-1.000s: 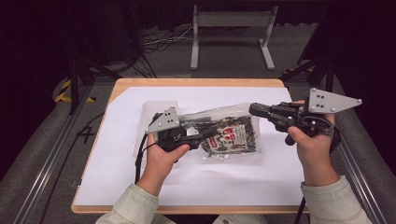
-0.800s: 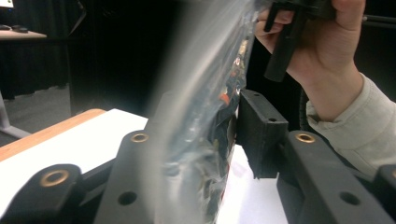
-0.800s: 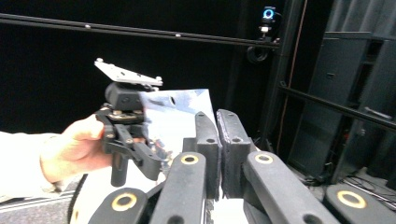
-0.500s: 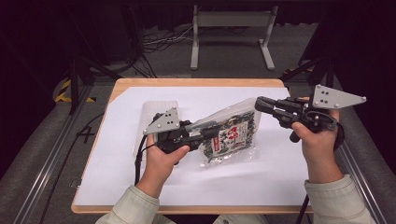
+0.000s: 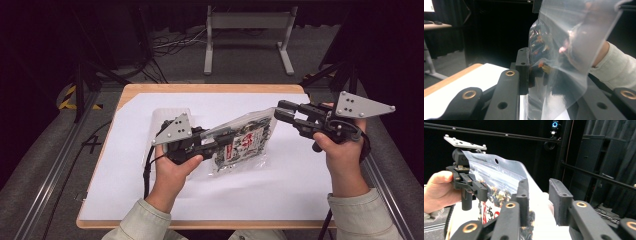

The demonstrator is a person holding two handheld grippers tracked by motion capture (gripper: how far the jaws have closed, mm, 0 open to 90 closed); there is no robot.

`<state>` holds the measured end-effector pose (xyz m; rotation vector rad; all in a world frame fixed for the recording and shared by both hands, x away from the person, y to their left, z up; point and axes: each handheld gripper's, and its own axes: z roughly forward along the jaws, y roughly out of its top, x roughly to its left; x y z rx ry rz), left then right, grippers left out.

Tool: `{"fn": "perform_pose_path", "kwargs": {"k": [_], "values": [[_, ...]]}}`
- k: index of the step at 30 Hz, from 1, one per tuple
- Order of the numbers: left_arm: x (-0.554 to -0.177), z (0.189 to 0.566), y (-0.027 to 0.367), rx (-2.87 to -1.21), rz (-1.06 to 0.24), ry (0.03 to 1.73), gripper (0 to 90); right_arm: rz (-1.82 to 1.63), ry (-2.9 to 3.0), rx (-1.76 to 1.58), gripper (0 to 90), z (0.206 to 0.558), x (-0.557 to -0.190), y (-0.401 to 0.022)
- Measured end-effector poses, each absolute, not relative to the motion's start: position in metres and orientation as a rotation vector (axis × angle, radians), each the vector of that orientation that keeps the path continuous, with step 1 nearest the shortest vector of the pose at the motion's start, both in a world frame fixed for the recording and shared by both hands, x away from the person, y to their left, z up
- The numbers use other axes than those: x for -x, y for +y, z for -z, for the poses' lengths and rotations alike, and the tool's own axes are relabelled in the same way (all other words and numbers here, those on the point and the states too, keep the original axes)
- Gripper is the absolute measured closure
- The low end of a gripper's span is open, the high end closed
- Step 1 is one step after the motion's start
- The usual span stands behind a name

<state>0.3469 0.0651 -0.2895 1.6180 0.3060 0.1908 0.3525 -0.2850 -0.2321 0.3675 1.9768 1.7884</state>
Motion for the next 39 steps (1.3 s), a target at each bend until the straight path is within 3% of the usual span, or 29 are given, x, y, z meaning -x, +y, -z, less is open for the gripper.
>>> {"fn": "perform_pose_path", "kwargs": {"k": [13,26,39], "values": [[-0.35,0.268,0.086,-1.6,-0.267,0.327,73.6,-1.731,1.944,-0.464,34.3,0.237,-0.356,-0.296],[-0.349,0.234,0.12,-1.566,-0.355,0.334,73.6,-1.612,1.935,-0.554,25.9,0.251,-0.352,-0.312],[-0.36,0.226,0.15,-1.559,-0.421,0.432,73.6,-1.576,1.953,-0.617,24.4,0.269,-0.352,-0.321]]}}
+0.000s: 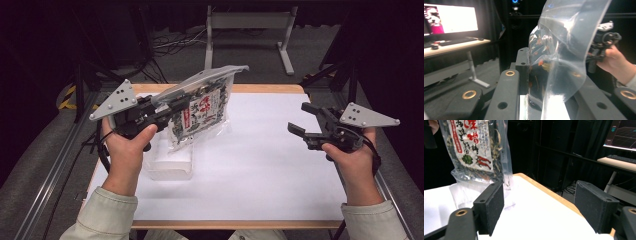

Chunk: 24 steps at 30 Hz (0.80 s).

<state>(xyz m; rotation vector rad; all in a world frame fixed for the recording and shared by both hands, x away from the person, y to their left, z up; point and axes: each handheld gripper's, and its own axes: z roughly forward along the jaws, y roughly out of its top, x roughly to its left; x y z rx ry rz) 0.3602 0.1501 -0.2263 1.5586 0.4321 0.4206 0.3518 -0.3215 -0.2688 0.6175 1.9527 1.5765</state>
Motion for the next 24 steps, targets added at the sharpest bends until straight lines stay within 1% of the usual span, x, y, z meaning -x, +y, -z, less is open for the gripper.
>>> {"fn": "perform_pose_path", "kwargs": {"k": [8,10,14,16,20,24], "values": [[-0.367,0.227,0.16,-1.56,-0.437,0.481,73.7,-1.578,1.952,-0.651,23.3,0.282,-0.35,-0.324],[-0.37,0.227,0.163,-1.55,-0.445,0.495,73.7,-1.597,1.954,-0.674,21.0,0.285,-0.349,-0.326],[-0.375,0.228,0.168,-1.537,-0.449,0.513,73.7,-1.628,1.936,-0.713,20.5,0.296,-0.349,-0.329],[-0.377,0.228,0.17,-1.53,-0.464,0.516,73.6,-1.582,1.968,-0.745,19.1,0.3,-0.351,-0.329],[-0.384,0.232,0.176,-1.505,-0.49,0.529,73.7,-1.568,1.959,-0.771,18.2,0.303,-0.352,-0.33],[-0.39,0.236,0.181,-1.501,-0.49,0.553,73.7,-1.561,1.958,-0.784,18.1,0.306,-0.354,-0.332]]}}
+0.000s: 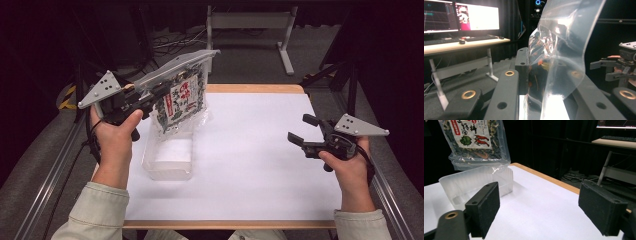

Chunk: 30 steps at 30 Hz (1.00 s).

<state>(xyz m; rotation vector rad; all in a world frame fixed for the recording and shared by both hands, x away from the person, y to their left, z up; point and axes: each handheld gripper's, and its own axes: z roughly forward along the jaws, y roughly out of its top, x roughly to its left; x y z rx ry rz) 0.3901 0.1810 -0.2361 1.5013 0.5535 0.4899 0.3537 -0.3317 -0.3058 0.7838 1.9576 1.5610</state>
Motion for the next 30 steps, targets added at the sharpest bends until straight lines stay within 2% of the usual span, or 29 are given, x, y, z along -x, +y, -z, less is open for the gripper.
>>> {"fn": "perform_pose_path", "kwargs": {"k": [20,30], "values": [[-0.396,0.257,0.195,-1.501,-0.556,0.599,73.7,-1.577,1.955,-0.805,17.9,0.31,-0.356,-0.334],[-0.398,0.277,0.199,-1.51,-0.528,0.633,73.8,-1.63,1.955,-0.802,17.7,0.31,-0.356,-0.334]]}}
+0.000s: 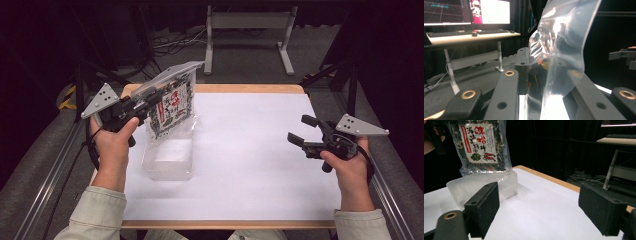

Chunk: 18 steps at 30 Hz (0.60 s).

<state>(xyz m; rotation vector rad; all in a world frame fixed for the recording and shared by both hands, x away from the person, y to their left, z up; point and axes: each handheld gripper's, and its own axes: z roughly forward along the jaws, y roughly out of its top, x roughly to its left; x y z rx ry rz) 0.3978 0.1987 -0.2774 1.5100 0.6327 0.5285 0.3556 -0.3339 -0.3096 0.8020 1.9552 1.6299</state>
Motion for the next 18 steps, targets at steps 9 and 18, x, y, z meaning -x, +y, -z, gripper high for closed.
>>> {"fn": "perform_pose_path", "kwargs": {"k": [9,18], "values": [[-0.397,0.293,0.204,-1.523,-0.516,0.664,73.7,-1.643,1.97,-0.809,17.6,0.312,-0.358,-0.331],[-0.399,0.306,0.211,-1.509,-0.496,0.689,73.7,-1.64,1.974,-0.814,17.5,0.315,-0.36,-0.332]]}}
